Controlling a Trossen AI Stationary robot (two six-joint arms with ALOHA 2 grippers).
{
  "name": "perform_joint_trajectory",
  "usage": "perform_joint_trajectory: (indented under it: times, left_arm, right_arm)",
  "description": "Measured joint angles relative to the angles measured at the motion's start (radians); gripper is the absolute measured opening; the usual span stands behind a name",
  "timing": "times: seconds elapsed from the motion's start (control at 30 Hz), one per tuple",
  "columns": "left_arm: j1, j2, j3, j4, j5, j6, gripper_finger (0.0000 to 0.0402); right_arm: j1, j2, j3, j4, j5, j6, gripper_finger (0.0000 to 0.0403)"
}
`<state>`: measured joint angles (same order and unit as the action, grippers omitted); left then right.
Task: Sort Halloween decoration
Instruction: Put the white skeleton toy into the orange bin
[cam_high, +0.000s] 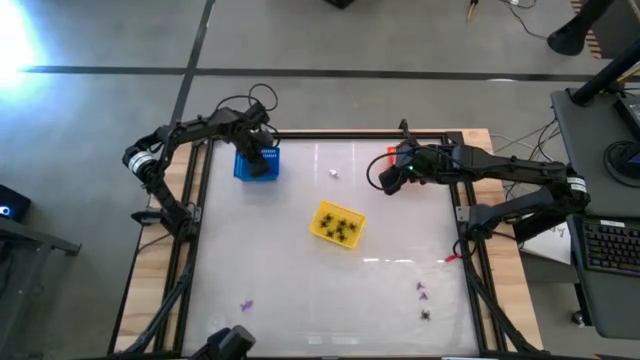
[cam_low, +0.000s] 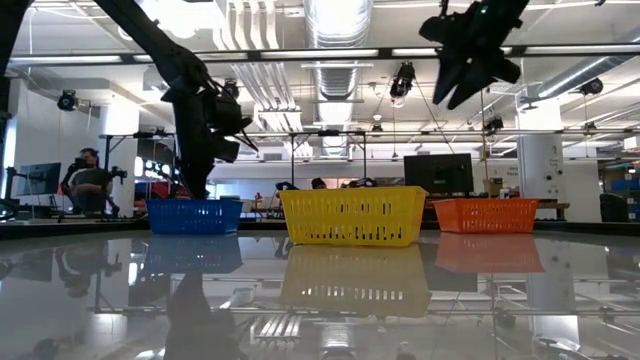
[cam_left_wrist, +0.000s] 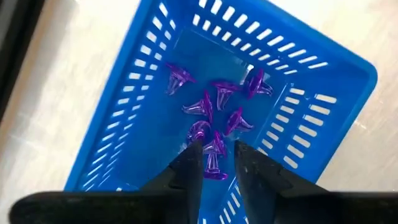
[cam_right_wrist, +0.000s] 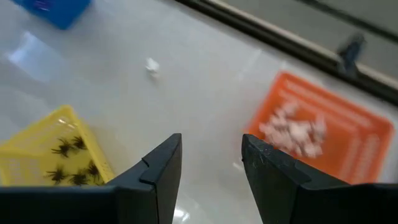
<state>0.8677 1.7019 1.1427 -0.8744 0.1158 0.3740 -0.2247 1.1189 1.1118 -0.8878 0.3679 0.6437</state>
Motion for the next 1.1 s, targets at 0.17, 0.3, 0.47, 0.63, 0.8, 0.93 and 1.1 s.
perform_joint_trajectory:
  times: [0.17, 0.3, 0.47, 0.63, 0.8, 0.93, 1.1]
  left_arm:
    - [-0.004, -0.040, 0.002, 0.003, 0.000, -0.038, 0.0088]
    - [-0.004, -0.090, 0.002, -0.002, 0.000, -0.064, 0.0089]
    - [-0.004, -0.159, 0.002, -0.008, 0.000, -0.085, 0.0089]
    - [-0.004, -0.224, 0.002, -0.008, 0.000, -0.088, 0.0089]
    - [-0.004, -0.277, 0.002, -0.008, 0.000, -0.088, 0.0089]
    - [-0.004, -0.300, 0.002, -0.008, 0.000, -0.096, 0.0089]
    - [-0.004, -0.311, 0.002, -0.009, 0.000, -0.105, 0.0089]
  right_arm:
    - [-0.050, 0.053, -0.019, 0.179, -0.102, -0.148, 0.0160]
    - [-0.083, 0.131, -0.021, 0.258, -0.119, -0.218, 0.0160]
    - [-0.108, 0.221, -0.021, 0.367, -0.113, -0.327, 0.0160]
    - [-0.158, 0.339, 0.013, 0.464, -0.174, -0.307, 0.0160]
    - [-0.207, 0.481, 0.129, 0.466, -0.282, -0.237, 0.0160]
    - [-0.217, 0.612, 0.260, 0.391, -0.302, -0.257, 0.0160]
    - [-0.223, 0.767, 0.434, 0.203, -0.340, -0.315, 0.0160]
